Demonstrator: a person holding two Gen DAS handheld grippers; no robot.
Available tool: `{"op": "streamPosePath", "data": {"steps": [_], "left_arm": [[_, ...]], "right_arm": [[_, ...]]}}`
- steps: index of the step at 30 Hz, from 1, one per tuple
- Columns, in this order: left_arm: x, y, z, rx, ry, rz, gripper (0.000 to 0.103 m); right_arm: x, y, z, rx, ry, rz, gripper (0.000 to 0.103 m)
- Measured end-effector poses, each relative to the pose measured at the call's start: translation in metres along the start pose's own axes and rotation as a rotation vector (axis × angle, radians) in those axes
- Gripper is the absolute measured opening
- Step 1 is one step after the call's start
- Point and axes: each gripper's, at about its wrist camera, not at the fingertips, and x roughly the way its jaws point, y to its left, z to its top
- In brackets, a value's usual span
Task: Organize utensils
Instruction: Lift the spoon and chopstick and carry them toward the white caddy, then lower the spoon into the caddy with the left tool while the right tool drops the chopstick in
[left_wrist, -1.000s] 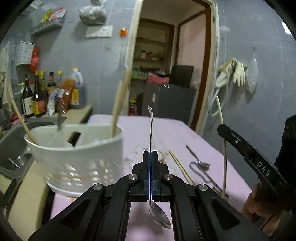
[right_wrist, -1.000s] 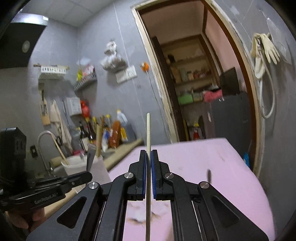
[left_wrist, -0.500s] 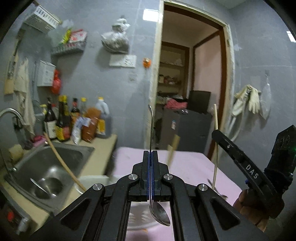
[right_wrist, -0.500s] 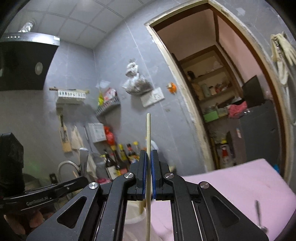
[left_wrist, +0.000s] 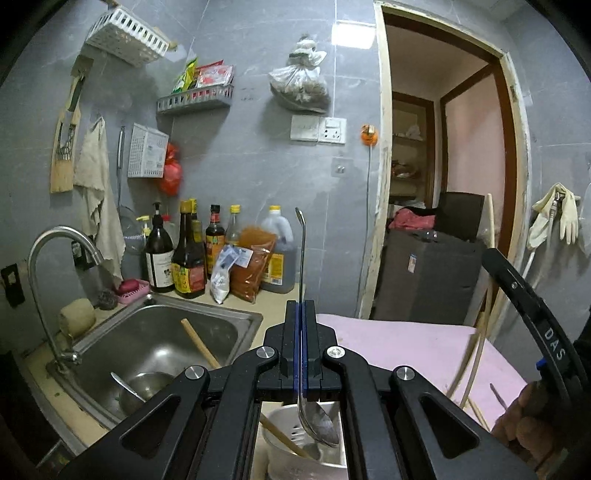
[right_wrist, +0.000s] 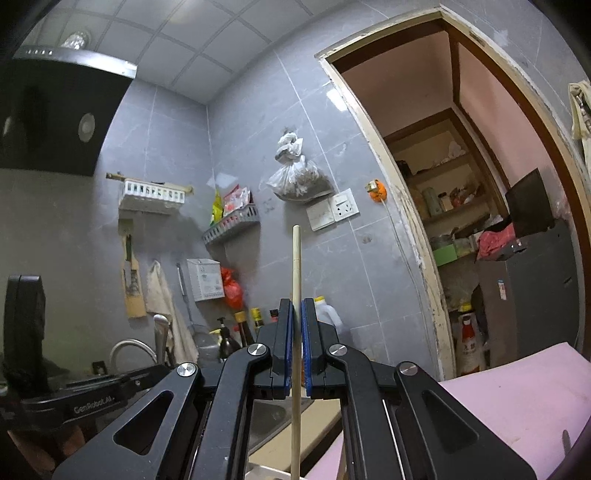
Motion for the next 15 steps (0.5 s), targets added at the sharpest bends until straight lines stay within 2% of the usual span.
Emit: {"op": "streamPosePath", "data": {"steps": [8, 15], "left_arm": [[0.025, -0.002, -0.027, 0.013, 0.070, -0.006, 0.000], [0.035, -0.008, -0.050, -0.026, 0.129, -0.029, 0.000]], "right_arm": [[0.011, 0.009, -0.031, -0.078, 0.038, -0.023, 0.003], [0.009, 0.006, -0.042, -0.093, 0.127, -0.010, 0.003]]}}
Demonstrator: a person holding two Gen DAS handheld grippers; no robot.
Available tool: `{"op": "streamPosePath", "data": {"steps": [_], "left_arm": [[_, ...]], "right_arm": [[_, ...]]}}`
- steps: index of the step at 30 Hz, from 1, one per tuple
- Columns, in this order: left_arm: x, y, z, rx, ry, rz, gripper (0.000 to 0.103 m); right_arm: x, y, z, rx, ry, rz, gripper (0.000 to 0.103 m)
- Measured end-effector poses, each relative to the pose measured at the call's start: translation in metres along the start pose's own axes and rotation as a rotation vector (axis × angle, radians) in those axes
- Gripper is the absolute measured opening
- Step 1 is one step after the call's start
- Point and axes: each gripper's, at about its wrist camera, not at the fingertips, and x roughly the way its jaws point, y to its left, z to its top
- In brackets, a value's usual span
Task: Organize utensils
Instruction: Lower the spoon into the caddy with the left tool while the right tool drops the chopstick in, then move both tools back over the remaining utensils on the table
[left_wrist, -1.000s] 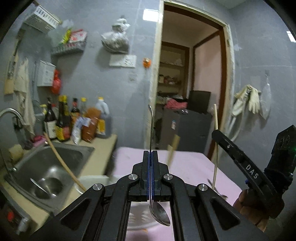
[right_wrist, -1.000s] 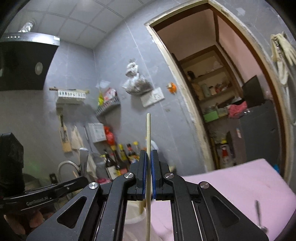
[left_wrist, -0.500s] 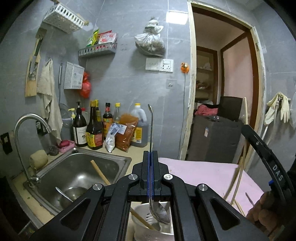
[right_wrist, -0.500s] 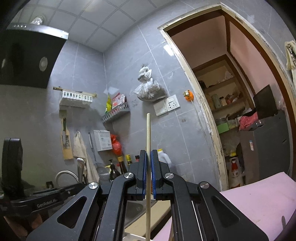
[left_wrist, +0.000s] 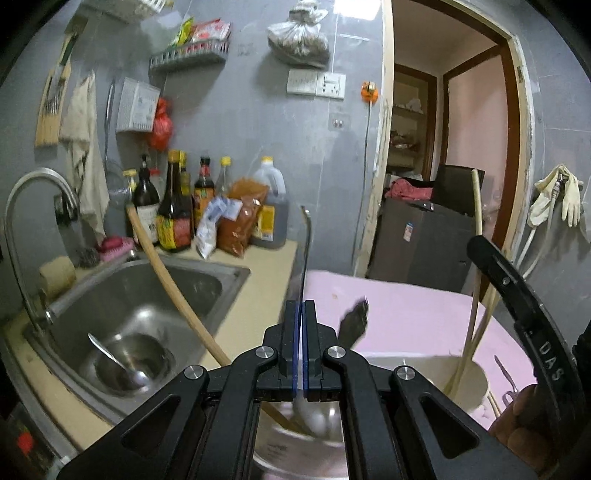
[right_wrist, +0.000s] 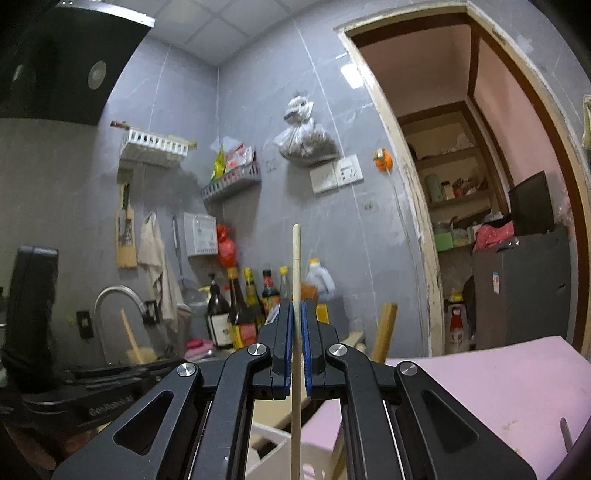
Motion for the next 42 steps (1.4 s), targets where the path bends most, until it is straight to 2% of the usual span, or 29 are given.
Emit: {"op": "streamPosePath", "data": {"steps": [7, 15, 17, 19, 21, 25, 26, 31, 35, 36, 38, 42], "left_arm": [[0.003, 0.003, -0.012, -0.055, 0.059, -0.035, 0.001], [-0.010, 0.009, -0.011, -0.120, 0.030, -0.078, 0.005], [-0.016, 0.011, -0.008, -0.132, 0.007, -0.077, 0.021], [-0.024, 0.011, -0.005, -0.141, -0.028, -0.072, 0.030], [-0.031, 0.009, -0.001, -0.141, -0.055, -0.070, 0.031], [-0.044, 0.000, 0.005, -0.126, -0.087, -0.083, 0.042], [-0.046, -0.003, 0.006, -0.121, -0.095, -0.089, 0.049], [-0.059, -0.028, 0.010, -0.088, -0.132, -0.132, 0.060], [-0.063, -0.049, 0.010, -0.063, -0.146, -0.154, 0.085], [-0.065, -0.055, 0.009, -0.054, -0.153, -0.156, 0.087], [-0.068, -0.068, 0.007, -0.027, -0.161, -0.164, 0.096], [-0.069, -0.089, -0.002, 0.006, -0.158, -0.184, 0.099]], "right_arm": [[-0.006, -0.003, -0.004, -0.013, 0.097, 0.015, 0.004], [-0.013, -0.003, -0.010, -0.007, 0.144, 0.035, 0.006], [-0.018, -0.002, -0.009, -0.012, 0.142, 0.038, 0.009], [-0.022, -0.003, -0.006, -0.012, 0.140, 0.039, 0.013], [-0.029, -0.005, -0.002, -0.010, 0.129, 0.036, 0.020], [-0.043, -0.010, 0.008, -0.017, 0.111, 0.016, 0.023], [-0.047, -0.012, 0.011, -0.019, 0.107, 0.012, 0.026], [-0.070, -0.027, 0.025, -0.036, 0.085, -0.033, 0.047], [-0.091, -0.045, 0.032, -0.052, 0.087, -0.057, 0.060], [-0.096, -0.049, 0.034, -0.056, 0.091, -0.063, 0.067], [-0.107, -0.058, 0.036, -0.066, 0.091, -0.082, 0.074], [-0.127, -0.077, 0.039, -0.065, 0.094, -0.124, 0.090]]}}
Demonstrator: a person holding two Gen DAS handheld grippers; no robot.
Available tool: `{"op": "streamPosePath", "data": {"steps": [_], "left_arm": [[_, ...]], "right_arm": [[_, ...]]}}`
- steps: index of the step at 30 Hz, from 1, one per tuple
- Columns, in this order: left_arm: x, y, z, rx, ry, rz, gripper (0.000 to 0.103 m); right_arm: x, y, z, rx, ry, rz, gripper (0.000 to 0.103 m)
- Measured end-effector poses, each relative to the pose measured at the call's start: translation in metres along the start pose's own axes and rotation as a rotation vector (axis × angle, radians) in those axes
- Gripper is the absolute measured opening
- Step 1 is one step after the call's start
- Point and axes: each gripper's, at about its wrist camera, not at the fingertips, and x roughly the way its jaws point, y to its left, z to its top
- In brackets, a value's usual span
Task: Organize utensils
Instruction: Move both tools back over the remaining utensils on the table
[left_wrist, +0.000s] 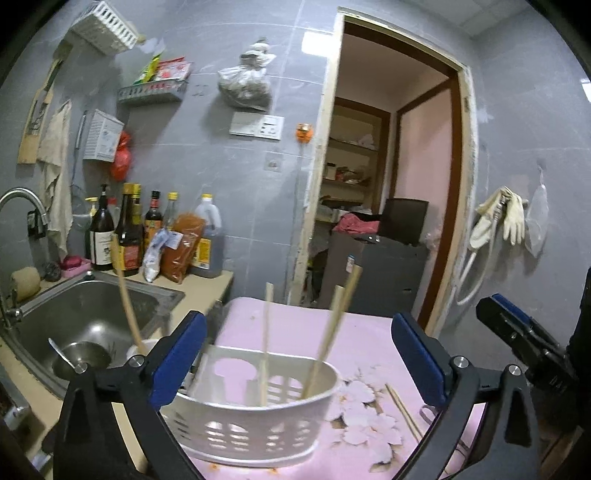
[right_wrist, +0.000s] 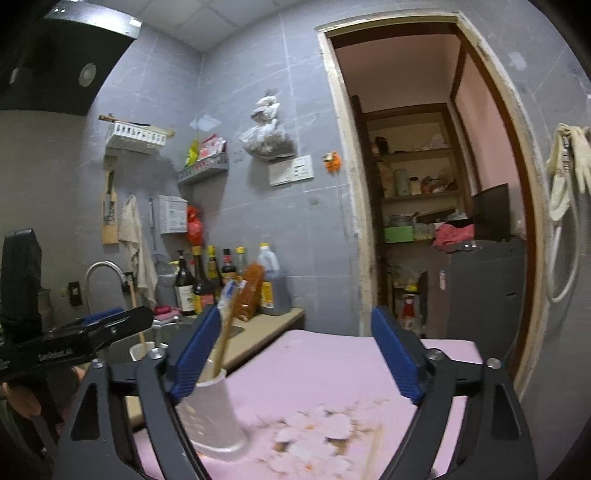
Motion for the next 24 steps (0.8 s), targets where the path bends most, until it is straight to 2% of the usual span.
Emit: {"op": "streamPosePath", "data": {"steps": [3, 9, 18, 20, 24], "left_arm": [[0.002, -0.012, -0.009, -0.004, 0.011, -0.022, 0.101], [0.008, -0.039, -0.030, -0.002, 0.070, -0.059, 0.101], [0.037, -0.081, -0.075, 0.053, 0.254, -0.075, 0.101], [0.044, -0.086, -0.083, 0.056, 0.288, -0.076, 0.101], [0.067, -0.093, -0.096, 0.077, 0.406, -0.090, 0.101]], "right_arm": [[-0.013, -0.015, -0.003, 0.009, 0.002, -0.023, 0.103], [-0.034, -0.041, -0.011, -0.001, 0.024, -0.073, 0.103], [-0.047, -0.079, -0.036, 0.009, 0.149, -0.191, 0.103], [-0.046, -0.085, -0.042, 0.014, 0.177, -0.201, 0.103], [-0.039, -0.098, -0.050, 0.037, 0.246, -0.207, 0.103]]}}
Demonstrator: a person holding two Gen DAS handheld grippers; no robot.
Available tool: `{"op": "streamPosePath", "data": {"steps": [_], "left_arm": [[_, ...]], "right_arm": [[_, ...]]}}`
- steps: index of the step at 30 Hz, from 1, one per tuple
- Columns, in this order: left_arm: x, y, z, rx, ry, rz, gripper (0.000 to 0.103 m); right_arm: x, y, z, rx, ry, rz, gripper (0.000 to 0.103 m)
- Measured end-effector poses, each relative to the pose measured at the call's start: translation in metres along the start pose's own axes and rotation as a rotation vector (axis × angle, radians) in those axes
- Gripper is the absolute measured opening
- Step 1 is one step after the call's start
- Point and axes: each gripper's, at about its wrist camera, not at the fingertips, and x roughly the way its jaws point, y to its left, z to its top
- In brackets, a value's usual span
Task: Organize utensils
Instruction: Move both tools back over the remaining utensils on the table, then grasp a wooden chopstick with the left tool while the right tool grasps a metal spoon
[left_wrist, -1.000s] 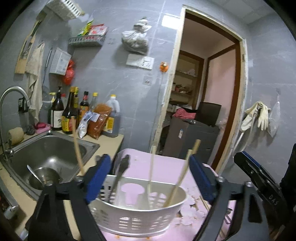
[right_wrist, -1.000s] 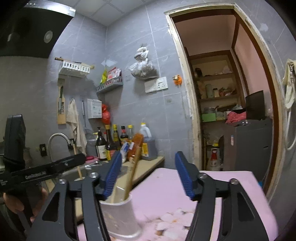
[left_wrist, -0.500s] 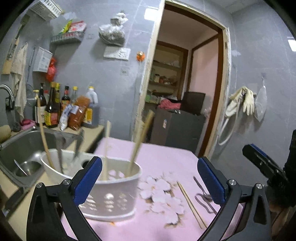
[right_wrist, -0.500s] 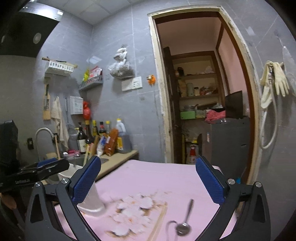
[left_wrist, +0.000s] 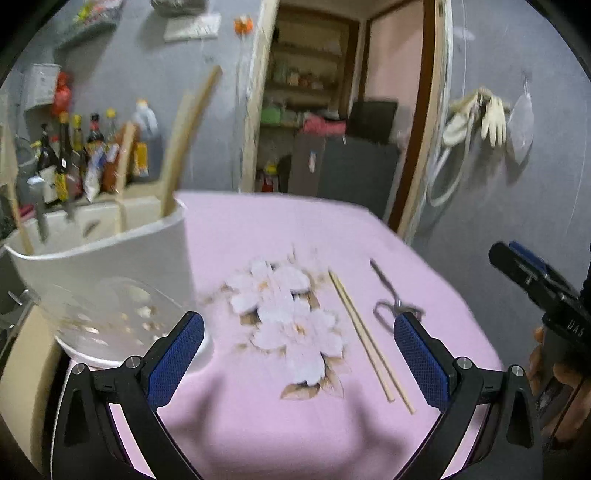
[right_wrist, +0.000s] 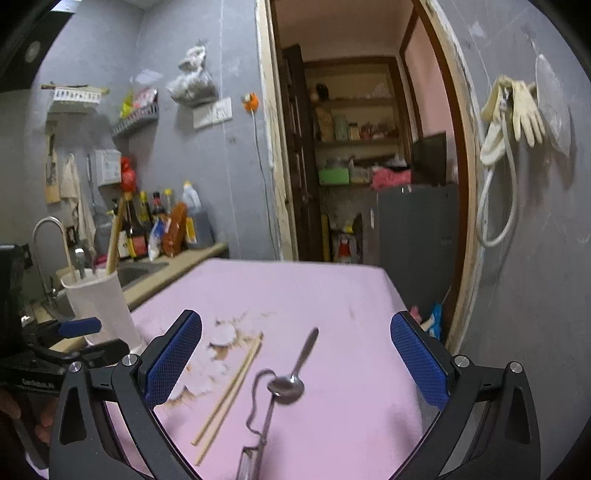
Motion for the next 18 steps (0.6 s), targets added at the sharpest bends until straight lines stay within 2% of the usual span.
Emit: {"op": "streamPosePath", "data": {"steps": [4, 6, 12, 14, 18], "left_arm": [[0.021, -0.002, 0.002, 0.013, 0.092, -0.027, 0.100], [0.031, -0.005, 0.003, 0.027, 0.123, -0.039, 0.099], [0.062, -0.015, 0.010, 0.068, 0.235, -0.094, 0.069], [0.075, -0.018, 0.011, 0.071, 0.276, -0.109, 0.058], [0.099, -0.022, 0.012, 0.072, 0.354, -0.120, 0.043]], "right_arm": [[0.017, -0.007, -0.004, 0.013, 0.078, 0.002, 0.100], [0.026, -0.011, -0.007, 0.028, 0.123, 0.016, 0.092], [0.053, -0.021, -0.014, 0.035, 0.243, 0.025, 0.064], [0.062, -0.026, -0.017, 0.050, 0.278, 0.028, 0.058], [0.078, -0.034, -0.021, 0.070, 0.339, 0.035, 0.048]]}}
